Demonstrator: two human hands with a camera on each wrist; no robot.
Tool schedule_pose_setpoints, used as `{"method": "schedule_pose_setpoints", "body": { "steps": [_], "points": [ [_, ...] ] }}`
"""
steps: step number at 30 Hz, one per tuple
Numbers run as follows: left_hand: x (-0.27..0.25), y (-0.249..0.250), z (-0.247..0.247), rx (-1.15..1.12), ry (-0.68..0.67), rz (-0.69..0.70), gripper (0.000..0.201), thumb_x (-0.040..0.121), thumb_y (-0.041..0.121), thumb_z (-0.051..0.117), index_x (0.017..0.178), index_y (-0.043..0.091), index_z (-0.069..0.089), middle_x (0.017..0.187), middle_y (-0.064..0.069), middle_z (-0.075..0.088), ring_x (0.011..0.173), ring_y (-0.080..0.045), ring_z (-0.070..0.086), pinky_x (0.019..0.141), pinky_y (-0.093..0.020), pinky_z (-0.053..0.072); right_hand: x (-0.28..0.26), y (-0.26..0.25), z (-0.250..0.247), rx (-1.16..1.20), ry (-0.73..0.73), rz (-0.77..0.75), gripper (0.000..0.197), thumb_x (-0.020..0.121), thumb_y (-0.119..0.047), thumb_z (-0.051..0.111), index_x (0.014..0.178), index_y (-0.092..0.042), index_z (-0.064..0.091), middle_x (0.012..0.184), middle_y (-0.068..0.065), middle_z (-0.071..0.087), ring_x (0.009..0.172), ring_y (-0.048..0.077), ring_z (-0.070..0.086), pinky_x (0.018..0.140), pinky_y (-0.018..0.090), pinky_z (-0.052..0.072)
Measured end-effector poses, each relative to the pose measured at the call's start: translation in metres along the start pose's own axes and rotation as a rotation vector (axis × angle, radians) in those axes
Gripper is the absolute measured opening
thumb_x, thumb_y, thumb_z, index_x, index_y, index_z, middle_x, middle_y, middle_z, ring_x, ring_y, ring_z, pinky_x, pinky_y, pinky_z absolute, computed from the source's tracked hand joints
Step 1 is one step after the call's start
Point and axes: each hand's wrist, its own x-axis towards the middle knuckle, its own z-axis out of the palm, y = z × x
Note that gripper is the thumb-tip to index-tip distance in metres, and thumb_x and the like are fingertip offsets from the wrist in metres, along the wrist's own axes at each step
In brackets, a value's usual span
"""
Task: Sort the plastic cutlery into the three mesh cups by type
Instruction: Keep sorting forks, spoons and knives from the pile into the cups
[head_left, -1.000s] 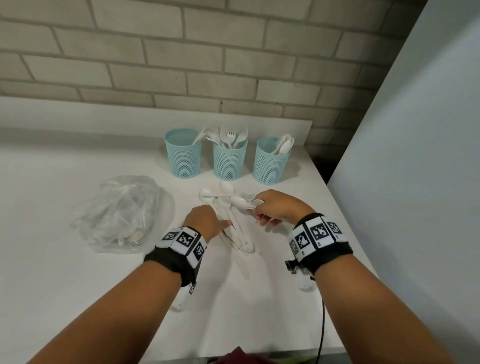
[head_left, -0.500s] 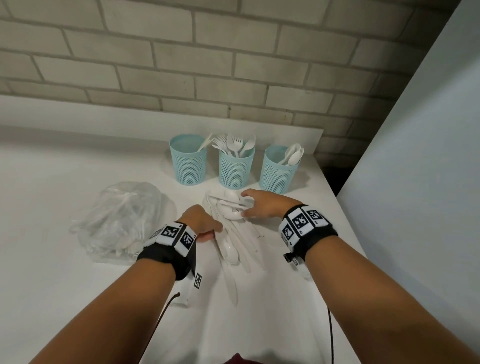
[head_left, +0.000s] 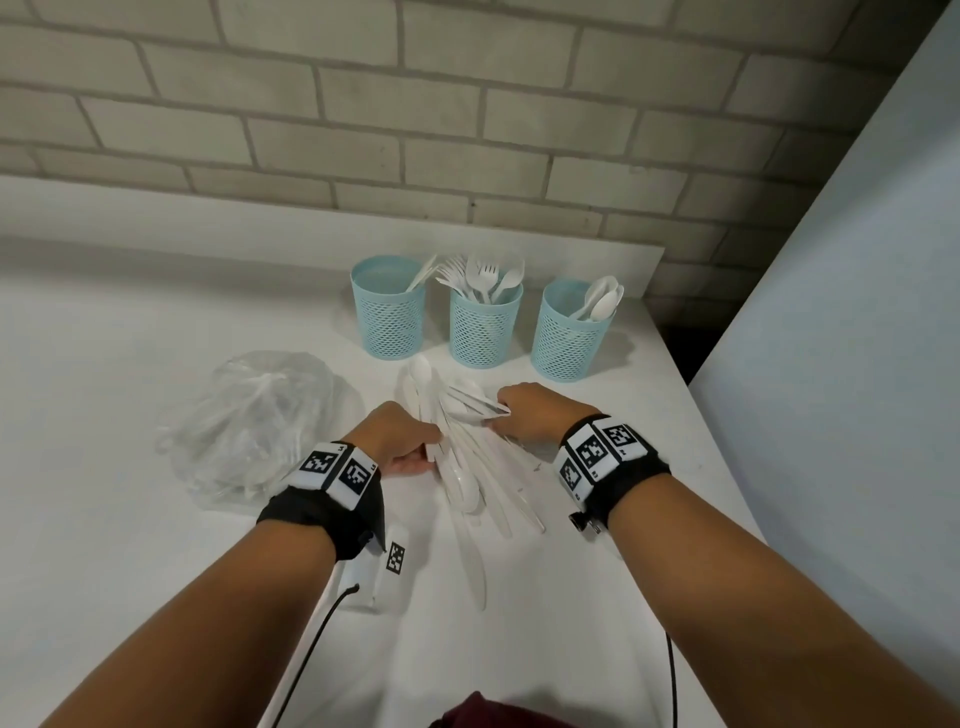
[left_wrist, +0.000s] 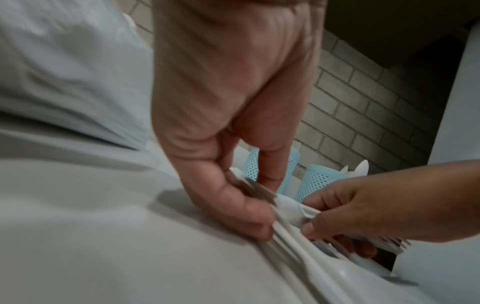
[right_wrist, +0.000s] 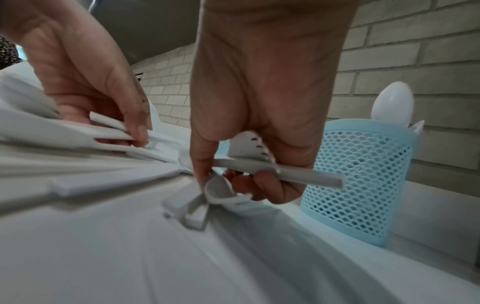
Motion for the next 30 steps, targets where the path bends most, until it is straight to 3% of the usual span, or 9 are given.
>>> {"method": "schedule_pose_setpoints", "body": {
  "steps": [3,6,11,16,19,22,25,28,30],
  "points": [
    [-0.001,-0.002,-0.002,0.024,0.009,0.009,0.02,0.083,0.001,0.064,0.101,-0.007,0.062,0.088,-0.019,0.062,0.068,-0.021,0.063,0.051,-0.023,0.057,-0.006,-0.001,-0.004,0.01,-0.006,0.019,0.03,0.095,-0.041,0.045,0.089,-0.012,0.046,0.082,0.002,0.051,0.077,0.021,0.049,0.061,0.028,0.035],
    [-0.005,-0.002,0.0,0.078,0.031,0.018,0.005,0.082,-0.001,0.064,0.084,-0.004,0.06,0.07,-0.014,0.056,0.06,-0.02,0.059,0.048,-0.022,0.056,-0.011,-0.006,-0.011,-0.023,-0.034,0.031,0.033,0.099,-0.038,0.038,0.104,-0.008,0.052,0.104,0.009,0.057,0.085,0.022,0.049,0.074,0.03,0.037],
    [-0.011,-0.004,0.008,0.31,0.088,0.091,0.017,0.077,0.003,0.063,0.063,0.003,0.055,0.057,-0.01,0.062,0.074,-0.032,0.069,0.082,-0.04,0.057,-0.03,-0.021,-0.014,-0.058,-0.176,0.054,0.041,0.1,-0.042,0.03,0.099,-0.006,0.049,0.095,0.007,0.054,0.085,0.022,0.049,0.077,0.031,0.036],
    [-0.024,-0.001,0.023,0.376,0.14,0.18,0.018,0.082,0.009,0.056,0.065,0.009,0.05,0.057,-0.002,0.057,0.059,-0.018,0.06,0.053,-0.02,0.045,-0.031,-0.03,0.015,-0.009,-0.144,0.09,0.037,0.095,-0.03,0.049,0.12,-0.003,0.054,0.118,0.014,0.061,0.103,0.029,0.058,0.085,0.032,0.043],
    [-0.026,-0.001,0.029,0.331,0.146,0.199,0.026,0.083,0.01,0.06,0.061,0.011,0.046,0.057,0.0,0.052,0.063,-0.019,0.058,0.052,-0.019,0.042,-0.03,-0.037,0.021,0.077,-0.072,0.114,0.036,0.095,-0.024,0.051,0.119,0.002,0.055,0.119,0.018,0.061,0.109,0.031,0.058,0.087,0.032,0.044],
    [-0.022,-0.002,0.026,0.2,0.078,0.158,0.023,0.083,0.003,0.062,0.063,0.007,0.051,0.053,-0.003,0.058,0.058,-0.017,0.056,0.058,-0.025,0.049,-0.029,-0.038,0.018,0.18,-0.08,0.147,0.023,0.091,-0.021,0.059,0.101,-0.001,0.058,0.097,0.013,0.063,0.091,0.028,0.061,0.071,0.029,0.045],
    [-0.033,0.001,0.022,-0.048,-0.057,0.059,0.013,0.086,-0.01,0.056,0.078,0.001,0.057,0.064,-0.011,0.057,0.061,-0.018,0.056,0.043,-0.019,0.052,-0.026,-0.041,0.017,0.35,-0.11,0.171,0.014,0.084,-0.013,0.065,0.083,-0.006,0.053,0.069,0.008,0.051,0.065,0.024,0.053,0.051,0.027,0.04],
    [-0.031,0.0,0.019,-0.064,-0.106,0.042,0.019,0.086,-0.011,0.052,0.075,0.005,0.055,0.064,-0.01,0.052,0.058,-0.016,0.051,0.038,-0.016,0.047,-0.026,-0.049,0.016,0.362,-0.076,0.169,0.011,0.082,-0.007,0.062,0.078,-0.007,0.052,0.066,0.006,0.051,0.064,0.022,0.053,0.05,0.026,0.04],
    [-0.028,0.001,0.017,-0.085,-0.121,0.011,0.017,0.085,-0.012,0.051,0.075,0.001,0.054,0.066,-0.014,0.054,0.06,-0.02,0.053,0.052,-0.022,0.052,-0.027,-0.05,0.015,0.414,-0.07,0.168,0.009,0.082,-0.008,0.061,0.078,-0.007,0.053,0.066,0.006,0.052,0.061,0.021,0.052,0.048,0.025,0.039]
  ]
}}
